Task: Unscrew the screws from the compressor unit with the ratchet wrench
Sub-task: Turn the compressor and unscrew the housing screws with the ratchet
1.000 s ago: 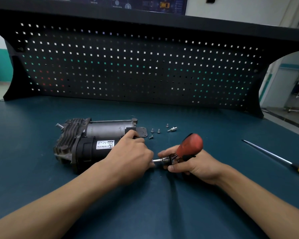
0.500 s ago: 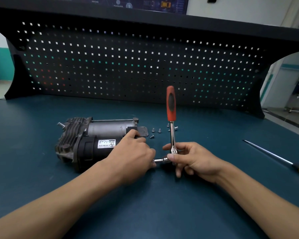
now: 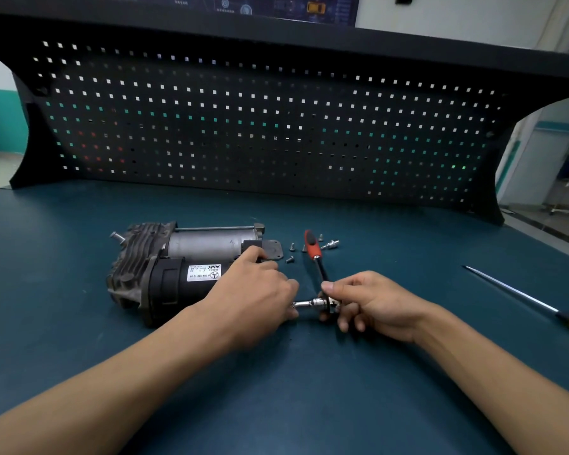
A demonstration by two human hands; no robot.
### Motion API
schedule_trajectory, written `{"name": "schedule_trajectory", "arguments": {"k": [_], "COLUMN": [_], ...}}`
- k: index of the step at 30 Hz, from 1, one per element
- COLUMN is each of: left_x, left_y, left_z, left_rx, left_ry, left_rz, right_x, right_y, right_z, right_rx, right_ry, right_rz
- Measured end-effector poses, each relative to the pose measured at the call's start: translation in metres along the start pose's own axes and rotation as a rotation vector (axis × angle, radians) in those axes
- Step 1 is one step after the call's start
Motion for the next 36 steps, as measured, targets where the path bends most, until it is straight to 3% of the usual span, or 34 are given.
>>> {"name": "schedule_trajectory", "arguments": {"k": [15, 36], "left_x": [0.0026, 0.0019], "left_y": [-0.002, -0.0032], "left_z": [0.0025, 0.0011], "left_rx": [0.036, 0.025], "left_ry": [0.056, 0.036], "left_rz": [-0.013, 0.05], "right_x": [-0.0033, -0.0008], "right_y": [-0.006, -0.0072], "right_z": [-0.0021, -0.0034], "right_rx": [-0.128, -0.207], "right_ry": [0.163, 0.117], "right_rz": [0.003, 0.018]}}
Point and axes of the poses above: each hand's wrist, its own y-axis towards the middle knuckle, its own x-axis out of the palm, z = x × y, the point moved 7 cm from there along y, towards the middle knuckle, and after that the axes turned 14 degrees about x, right-handed, at the moved point
